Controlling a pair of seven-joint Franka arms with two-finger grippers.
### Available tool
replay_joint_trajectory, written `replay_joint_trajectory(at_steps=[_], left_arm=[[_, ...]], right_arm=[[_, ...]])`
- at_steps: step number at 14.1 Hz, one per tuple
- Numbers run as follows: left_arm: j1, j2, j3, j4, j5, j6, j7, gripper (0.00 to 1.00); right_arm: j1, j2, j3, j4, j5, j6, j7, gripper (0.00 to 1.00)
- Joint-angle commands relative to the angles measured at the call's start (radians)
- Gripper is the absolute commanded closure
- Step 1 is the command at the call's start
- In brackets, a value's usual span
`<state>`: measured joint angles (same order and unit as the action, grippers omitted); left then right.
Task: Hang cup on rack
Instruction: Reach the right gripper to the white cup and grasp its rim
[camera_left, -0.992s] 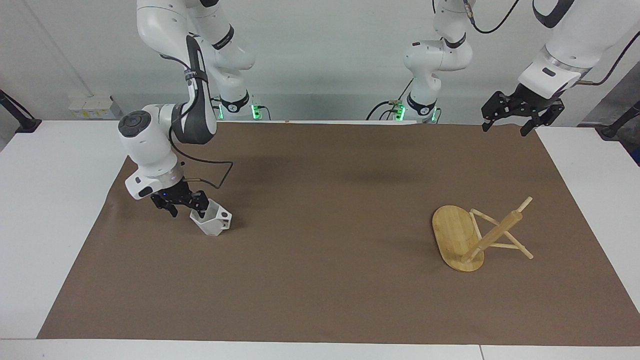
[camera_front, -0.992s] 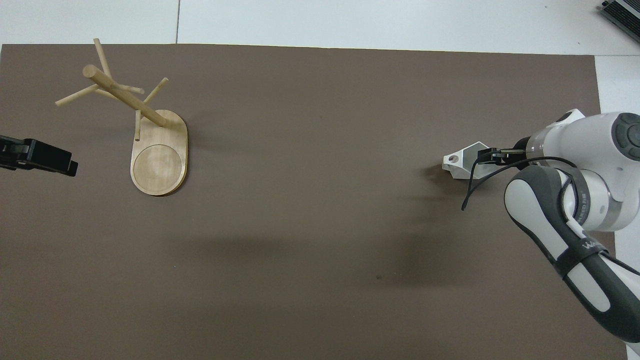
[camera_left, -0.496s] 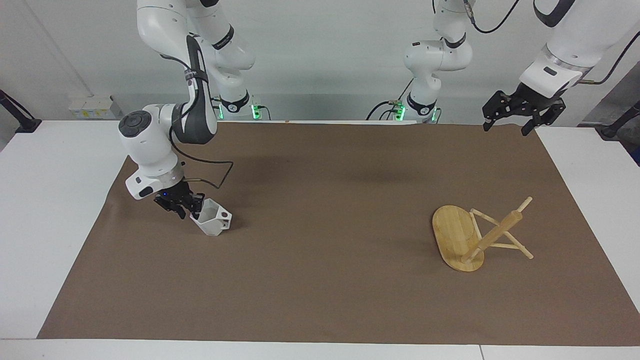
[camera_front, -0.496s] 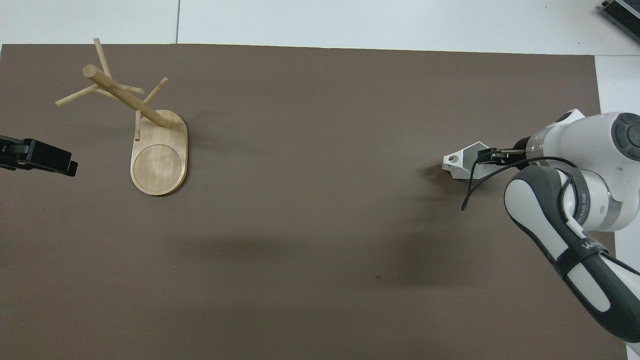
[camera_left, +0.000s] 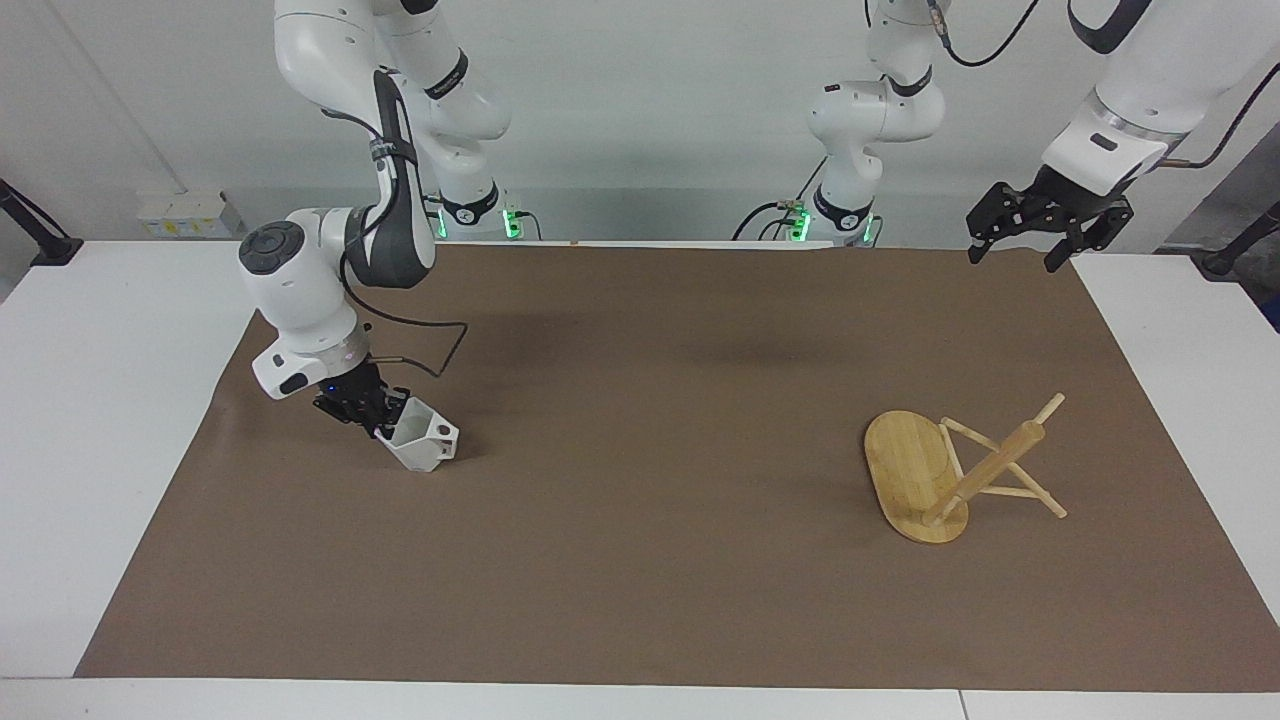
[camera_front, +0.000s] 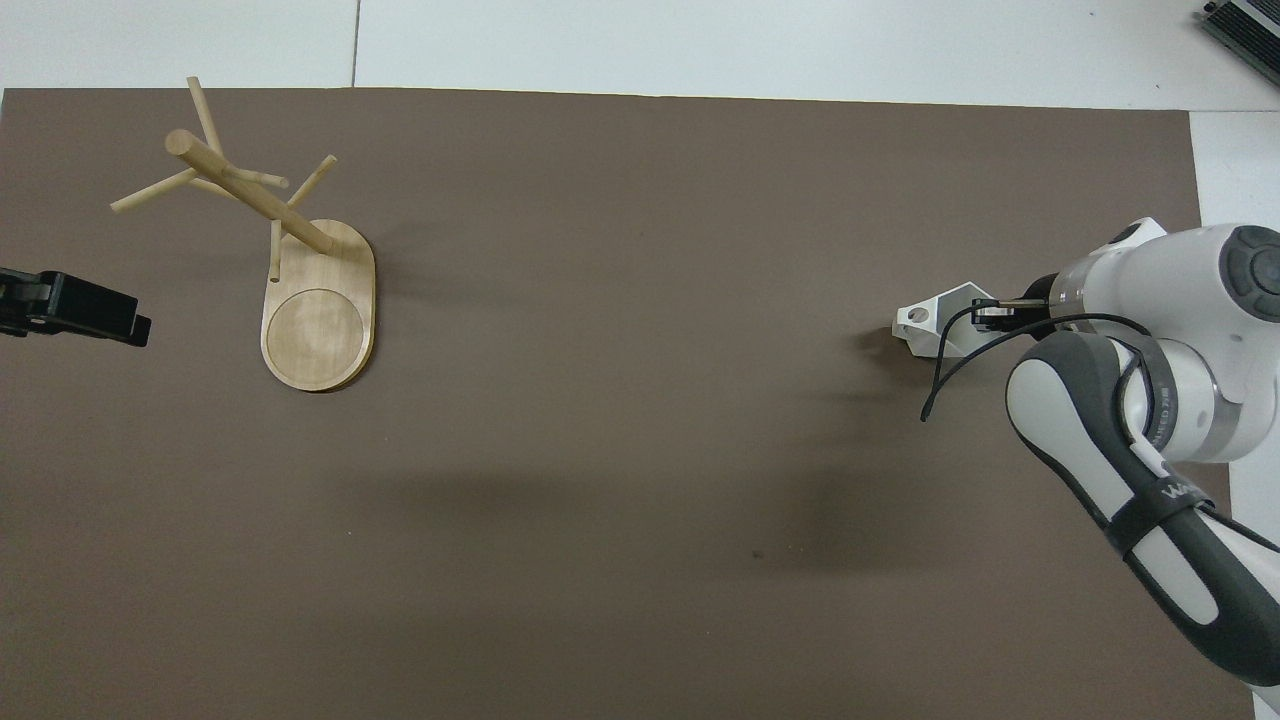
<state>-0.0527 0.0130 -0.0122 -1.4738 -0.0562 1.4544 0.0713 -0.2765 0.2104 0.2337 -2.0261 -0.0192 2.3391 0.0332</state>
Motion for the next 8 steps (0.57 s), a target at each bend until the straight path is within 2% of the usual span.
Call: replay_joint_trajectory(at_steps=[1,2,8], left_arm=[[0.016,-0.013,-0.009,-0.023,-0.017,0.023,-0.024,0.00],[0.016,-0.011,-0.008,-0.022,-0.024,0.023,-0.025,0.00],[0.016,-0.005,-0.008,0.003,-0.069,0.020,-0.131,0.00]], right_arm=[[-0.001,-0.012,0.004,-0.016,0.015,0.008,0.019,0.93],[-0.001,-0.012,0.004,-0.014,0.015,0.006,0.019,0.99],[-0.003,-0.008,0.006,0.019,0.018,-0.039,0.017,1.00]])
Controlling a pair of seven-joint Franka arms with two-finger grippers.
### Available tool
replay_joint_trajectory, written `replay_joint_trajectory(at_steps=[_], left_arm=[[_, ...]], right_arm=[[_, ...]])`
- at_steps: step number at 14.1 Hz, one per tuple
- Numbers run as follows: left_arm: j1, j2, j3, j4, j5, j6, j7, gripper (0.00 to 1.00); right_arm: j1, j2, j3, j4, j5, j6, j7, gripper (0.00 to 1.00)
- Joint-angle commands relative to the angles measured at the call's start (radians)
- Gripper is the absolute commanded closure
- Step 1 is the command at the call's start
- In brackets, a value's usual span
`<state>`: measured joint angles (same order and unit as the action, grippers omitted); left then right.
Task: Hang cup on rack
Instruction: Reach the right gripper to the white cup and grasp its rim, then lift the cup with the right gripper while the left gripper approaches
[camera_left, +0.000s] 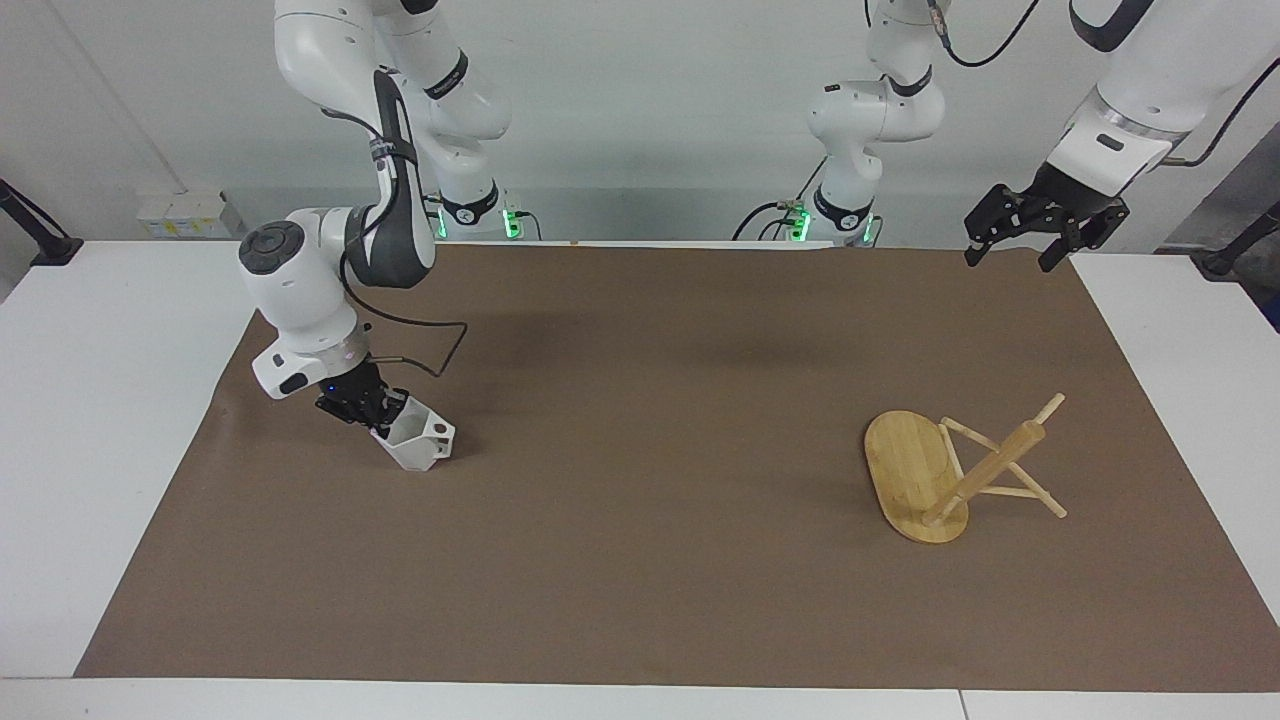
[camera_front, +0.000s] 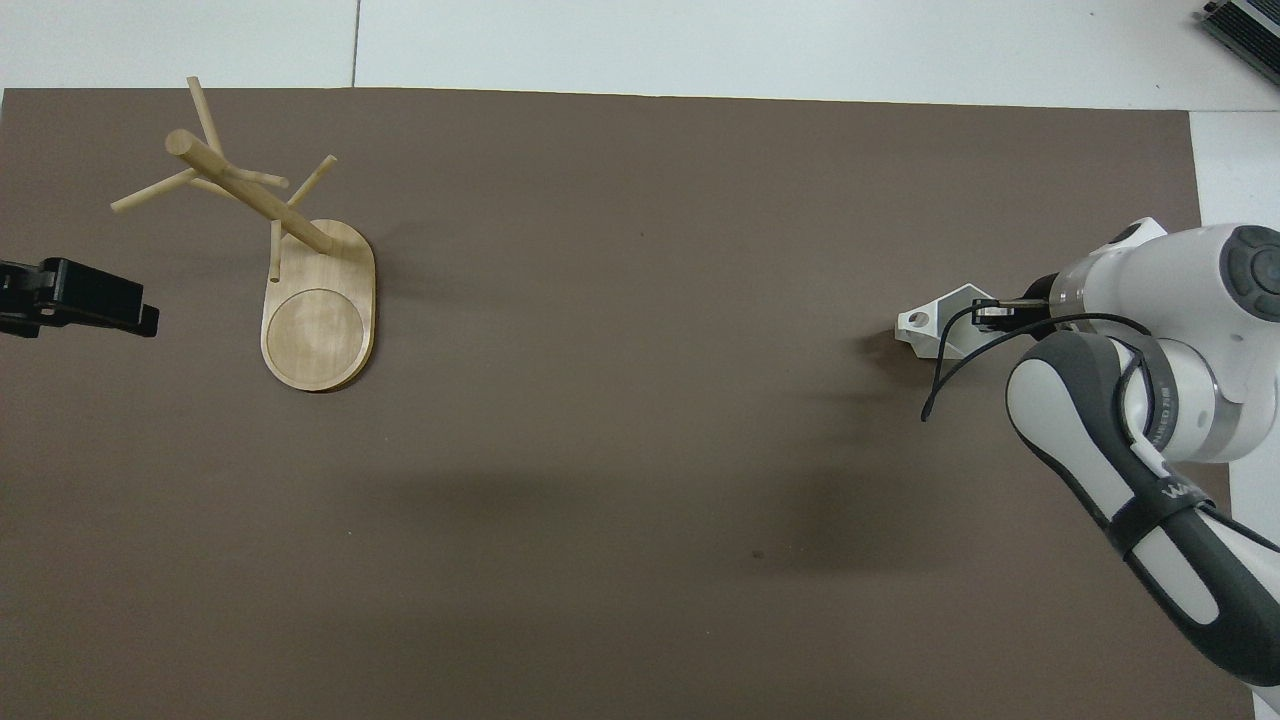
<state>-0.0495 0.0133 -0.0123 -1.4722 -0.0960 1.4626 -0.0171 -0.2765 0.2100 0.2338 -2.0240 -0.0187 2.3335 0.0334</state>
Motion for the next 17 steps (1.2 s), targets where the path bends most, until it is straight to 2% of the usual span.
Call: replay_joint_trajectory(at_steps=[1,7,12,15,17], left_arm=[[0.013,-0.001,-0.009,0.006,-0.036,0.012,-0.091,0.00],[0.005,0.046,-0.017,0.026,-0.118,0.039,-0.329,0.00],[0.002,0.117,-0.020,0.075,-0.263,0.044,-0.556,0.00],[-0.006,0.160,-0.041,0.084,-0.295,0.030,-0.705,0.00],[-0.003,0.218,-0.093,0.134,-0.321,0.032,-0.896,0.00]], right_arm=[[-0.003,-0.006,0.007,0.046,0.019,-0.074,0.017,1.00],[-0.003,-0.020,0.041,0.347,0.046,-0.436,0.016,1.00],[-0.004,-0.124,0.064,0.419,0.187,-0.562,0.010,1.00],[-0.006,-0.138,0.061,0.419,0.401,-0.563,0.008,1.00],[-0.001,-0.139,0.068,0.416,0.508,-0.540,0.008,1.00]])
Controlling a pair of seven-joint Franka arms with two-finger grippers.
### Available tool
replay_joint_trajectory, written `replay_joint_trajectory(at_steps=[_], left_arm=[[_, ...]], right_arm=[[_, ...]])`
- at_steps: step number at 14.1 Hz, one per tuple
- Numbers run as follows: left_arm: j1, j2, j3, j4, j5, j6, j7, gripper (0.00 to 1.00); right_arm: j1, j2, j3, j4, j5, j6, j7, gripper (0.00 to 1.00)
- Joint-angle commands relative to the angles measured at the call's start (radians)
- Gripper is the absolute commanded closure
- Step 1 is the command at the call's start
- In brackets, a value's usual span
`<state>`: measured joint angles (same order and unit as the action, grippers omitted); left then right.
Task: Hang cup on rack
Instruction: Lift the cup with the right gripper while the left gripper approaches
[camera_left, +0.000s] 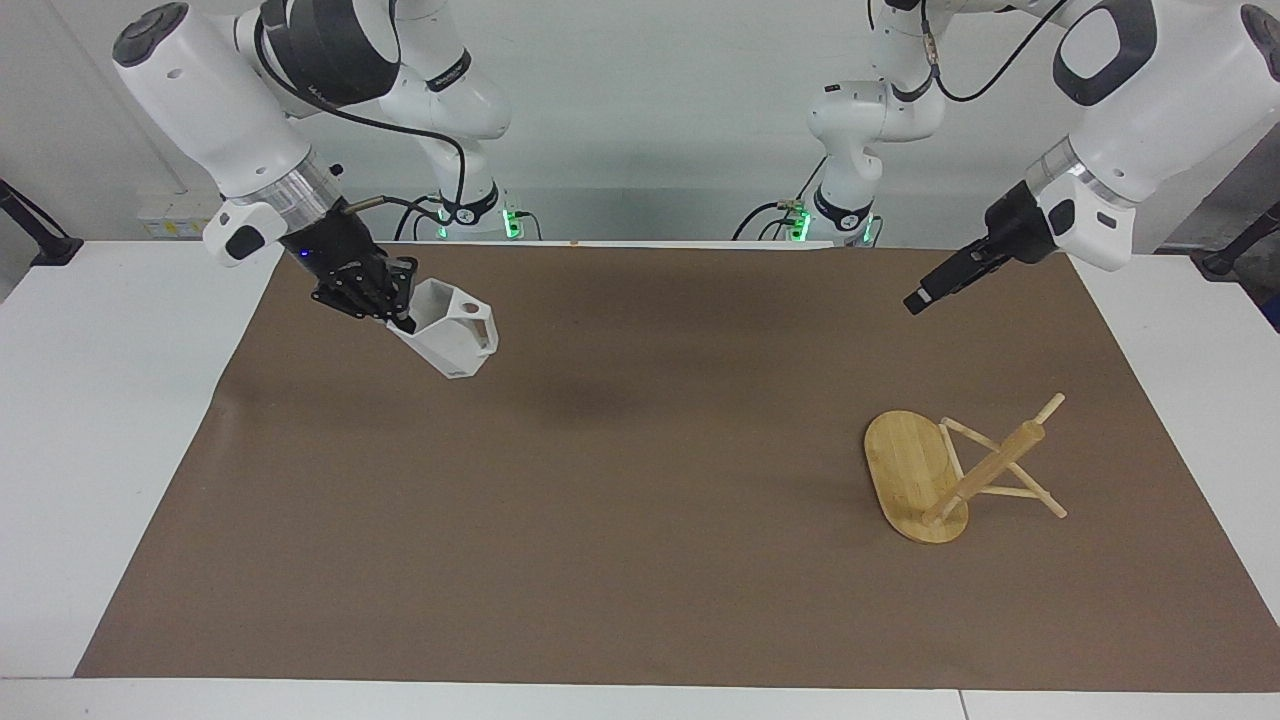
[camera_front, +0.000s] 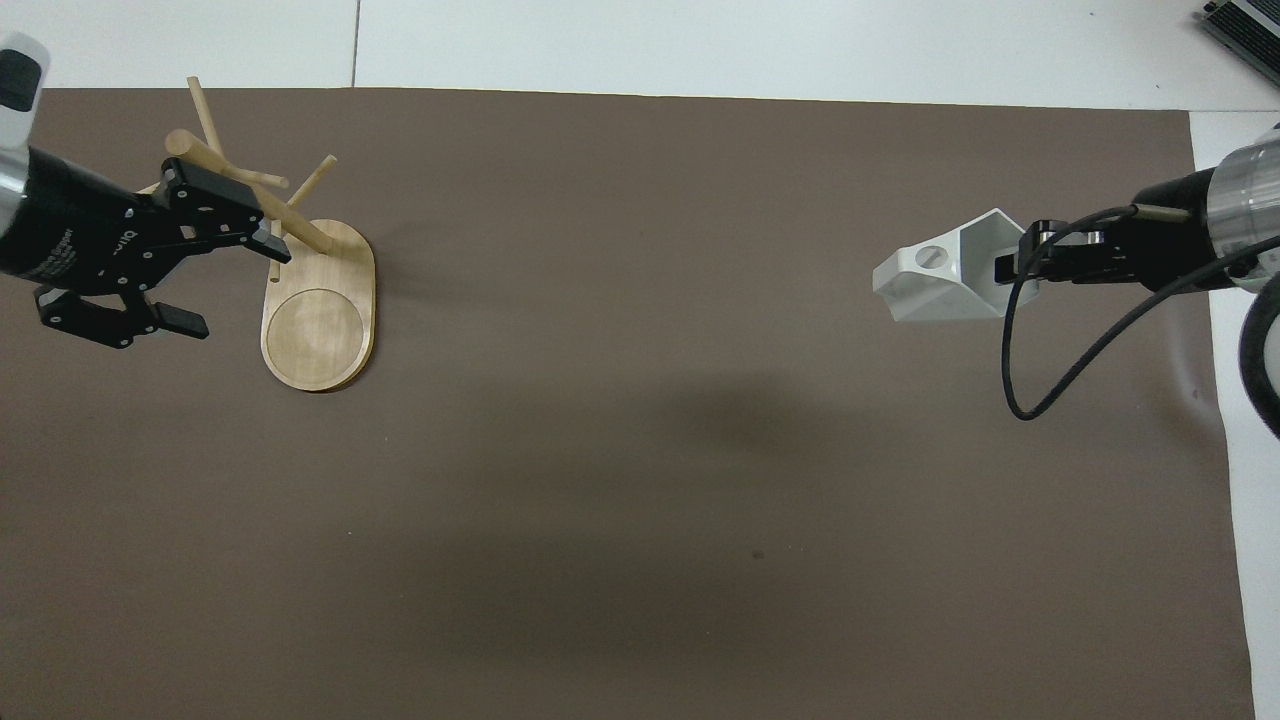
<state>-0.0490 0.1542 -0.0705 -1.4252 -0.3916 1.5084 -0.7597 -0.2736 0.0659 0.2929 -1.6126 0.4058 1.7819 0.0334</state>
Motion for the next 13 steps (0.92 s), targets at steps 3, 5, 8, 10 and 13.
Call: replay_joint_trajectory(at_steps=[3,5,8,10,13], left_arm=[[-0.003,0.100,-0.068,0.112,-0.094,0.000,-0.358,0.00],[-0.005,0.102,-0.100,0.109,-0.121,0.033,-0.470,0.00],[-0.014,0.130,-0.155,0.114,-0.145,0.119,-0.626,0.00],[-0.038,0.139,-0.169,0.112,-0.167,0.177,-0.700,0.00],[-0.090,0.139,-0.170,0.100,-0.197,0.231,-0.769,0.00]], right_arm=[[0.040,0.005,0.017,-0.004,0.177,0.037,0.010,1.00],[0.083,0.005,0.017,-0.019,0.237,0.071,0.019,1.00],[0.155,0.008,0.017,-0.064,0.321,0.157,0.045,1.00],[0.217,0.026,0.017,-0.078,0.331,0.212,0.081,1.00],[0.307,0.058,0.017,-0.090,0.401,0.293,0.149,1.00]])
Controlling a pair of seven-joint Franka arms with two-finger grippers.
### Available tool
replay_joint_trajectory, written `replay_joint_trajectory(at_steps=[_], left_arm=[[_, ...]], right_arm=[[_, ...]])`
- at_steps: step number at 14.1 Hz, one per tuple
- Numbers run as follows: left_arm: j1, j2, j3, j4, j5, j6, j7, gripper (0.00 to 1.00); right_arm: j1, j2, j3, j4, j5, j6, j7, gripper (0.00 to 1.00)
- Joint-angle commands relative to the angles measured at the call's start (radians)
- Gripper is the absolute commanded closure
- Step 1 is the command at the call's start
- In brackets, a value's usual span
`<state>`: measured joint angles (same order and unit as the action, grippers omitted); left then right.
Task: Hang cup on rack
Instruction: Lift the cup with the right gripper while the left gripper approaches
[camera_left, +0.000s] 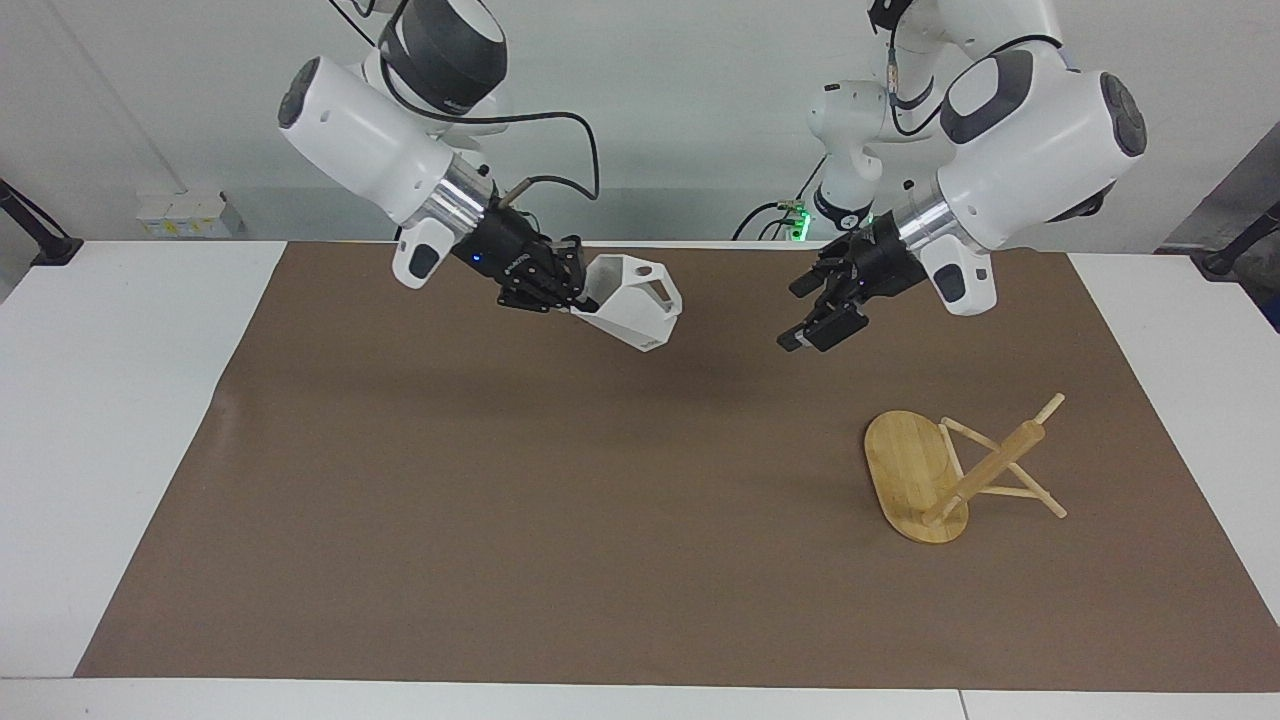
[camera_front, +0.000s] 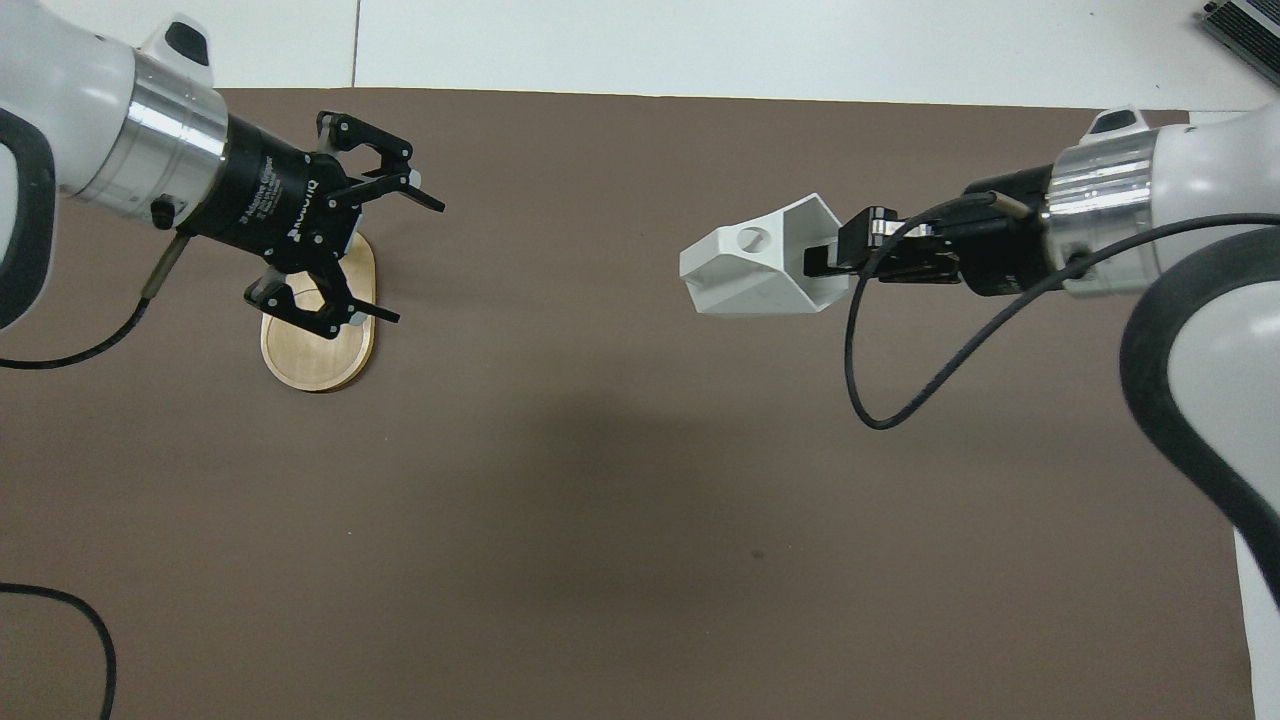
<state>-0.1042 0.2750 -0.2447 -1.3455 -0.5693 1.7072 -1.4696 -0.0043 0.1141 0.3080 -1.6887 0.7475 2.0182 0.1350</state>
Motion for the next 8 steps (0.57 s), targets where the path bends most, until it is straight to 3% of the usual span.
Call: replay_joint_trajectory(at_steps=[1,8], left_arm=[[-0.054,0.018,0.004,0.016,-0.021,0.067,-0.083,0.00],[-0.063,0.006,0.008,-0.055,-0.032,0.097,-0.190,0.00]], right_arm=[[0.055,0.013,0.002,-0.014,0.084,0.088,0.090,1.00],[0.099,0.032,0.002,-0.014,0.096,0.134,0.120,1.00]])
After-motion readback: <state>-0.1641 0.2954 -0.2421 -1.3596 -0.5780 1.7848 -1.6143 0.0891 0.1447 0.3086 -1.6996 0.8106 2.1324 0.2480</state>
